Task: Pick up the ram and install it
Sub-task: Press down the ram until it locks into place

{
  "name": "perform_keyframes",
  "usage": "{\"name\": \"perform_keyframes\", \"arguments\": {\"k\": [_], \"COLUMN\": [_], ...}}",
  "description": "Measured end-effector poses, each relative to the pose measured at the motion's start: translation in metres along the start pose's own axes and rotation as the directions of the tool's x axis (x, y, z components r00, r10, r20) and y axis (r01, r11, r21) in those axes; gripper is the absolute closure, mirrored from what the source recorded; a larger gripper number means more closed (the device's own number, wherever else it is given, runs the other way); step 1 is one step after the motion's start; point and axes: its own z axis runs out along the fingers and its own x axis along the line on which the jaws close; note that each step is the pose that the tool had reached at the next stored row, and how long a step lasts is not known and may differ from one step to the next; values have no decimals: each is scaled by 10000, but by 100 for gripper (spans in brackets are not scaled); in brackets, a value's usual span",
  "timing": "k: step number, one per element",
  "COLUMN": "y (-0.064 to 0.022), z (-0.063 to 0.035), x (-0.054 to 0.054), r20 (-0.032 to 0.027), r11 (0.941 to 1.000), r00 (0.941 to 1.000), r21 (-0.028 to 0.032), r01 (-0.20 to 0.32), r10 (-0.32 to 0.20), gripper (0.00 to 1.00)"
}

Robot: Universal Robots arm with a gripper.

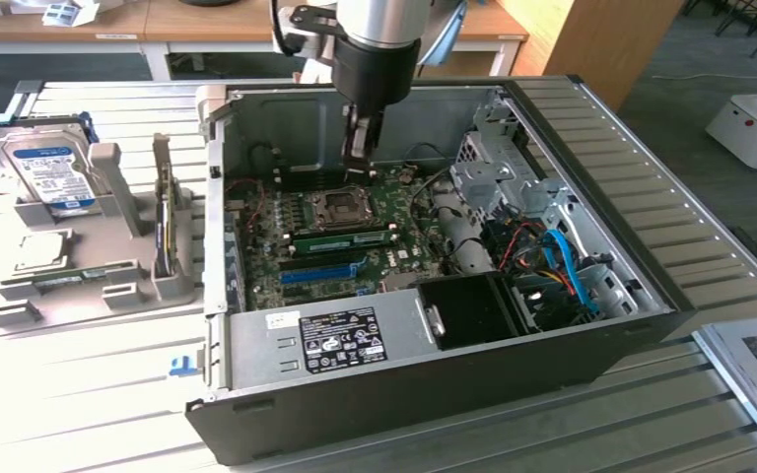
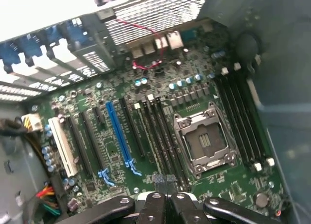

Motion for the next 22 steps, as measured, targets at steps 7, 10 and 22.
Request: {"name": "perform_keyframes", "arguments": {"k": [7, 10, 22], "y": [0, 0, -1], "z": [8, 12, 33], "x": [1, 1, 1], "r20": [49, 71, 168], "r11": [9920, 9834, 9210], "r00": [9919, 9834, 9209], "r21": [34, 46, 84], "r01": [-1266, -1813, -3895], "r10": [1265, 1813, 3894], "gripper": [90, 90, 90]}}
